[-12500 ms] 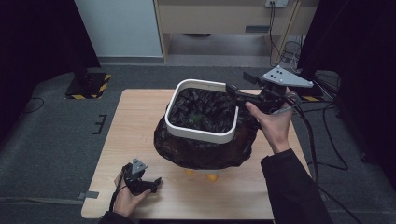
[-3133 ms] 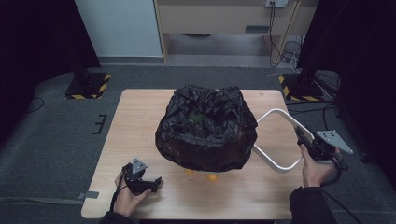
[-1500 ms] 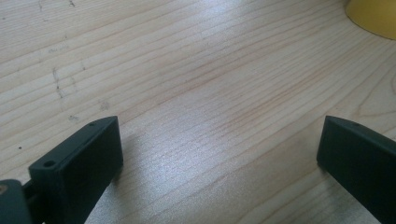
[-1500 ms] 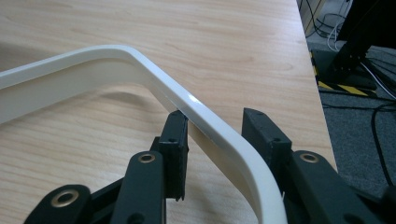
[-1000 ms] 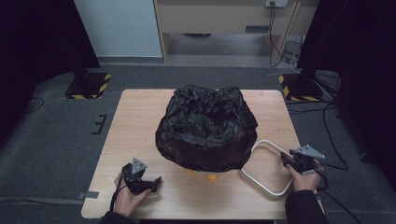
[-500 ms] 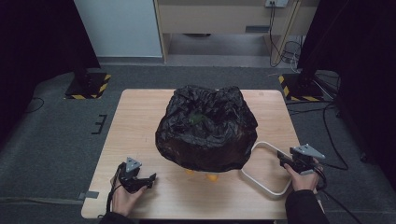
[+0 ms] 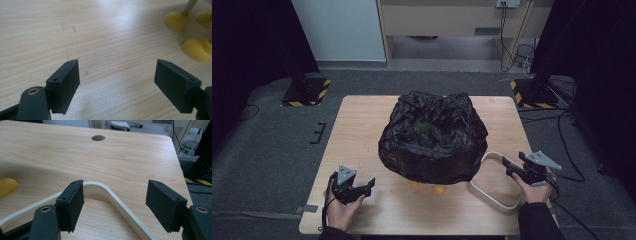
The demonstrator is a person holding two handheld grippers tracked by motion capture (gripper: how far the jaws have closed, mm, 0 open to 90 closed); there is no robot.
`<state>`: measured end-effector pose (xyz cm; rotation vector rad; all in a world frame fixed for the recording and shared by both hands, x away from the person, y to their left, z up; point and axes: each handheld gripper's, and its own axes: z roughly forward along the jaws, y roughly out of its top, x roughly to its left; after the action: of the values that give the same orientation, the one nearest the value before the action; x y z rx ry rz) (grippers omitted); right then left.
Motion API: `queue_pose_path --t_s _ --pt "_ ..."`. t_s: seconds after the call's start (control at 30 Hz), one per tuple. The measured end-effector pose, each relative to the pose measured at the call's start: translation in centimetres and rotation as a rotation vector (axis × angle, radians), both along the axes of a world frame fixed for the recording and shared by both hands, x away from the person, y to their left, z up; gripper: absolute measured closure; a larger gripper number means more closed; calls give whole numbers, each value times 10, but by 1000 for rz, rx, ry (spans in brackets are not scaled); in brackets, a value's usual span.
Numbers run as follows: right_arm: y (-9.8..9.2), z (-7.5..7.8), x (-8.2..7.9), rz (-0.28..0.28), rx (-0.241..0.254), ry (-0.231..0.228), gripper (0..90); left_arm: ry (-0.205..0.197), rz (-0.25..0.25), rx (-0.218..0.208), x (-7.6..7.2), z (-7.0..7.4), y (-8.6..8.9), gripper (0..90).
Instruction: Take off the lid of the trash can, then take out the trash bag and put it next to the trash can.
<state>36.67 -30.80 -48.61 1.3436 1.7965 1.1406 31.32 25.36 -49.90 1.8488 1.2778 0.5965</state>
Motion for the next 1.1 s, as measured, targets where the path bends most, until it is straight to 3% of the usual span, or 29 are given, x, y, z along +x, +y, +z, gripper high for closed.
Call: queue_pose_path --t_s 0.4,0.73,1.1 --pt "15 35 -7 60 64 -103 307 -141 31 -86 -9 33 3 195" --pt "27 62 -14 103 98 -156 310 -197 4 -129 -14 54 -3 209" --pt "35 89 -21 122 123 -214 311 -259 -1 -149 -19 76 -6 217"
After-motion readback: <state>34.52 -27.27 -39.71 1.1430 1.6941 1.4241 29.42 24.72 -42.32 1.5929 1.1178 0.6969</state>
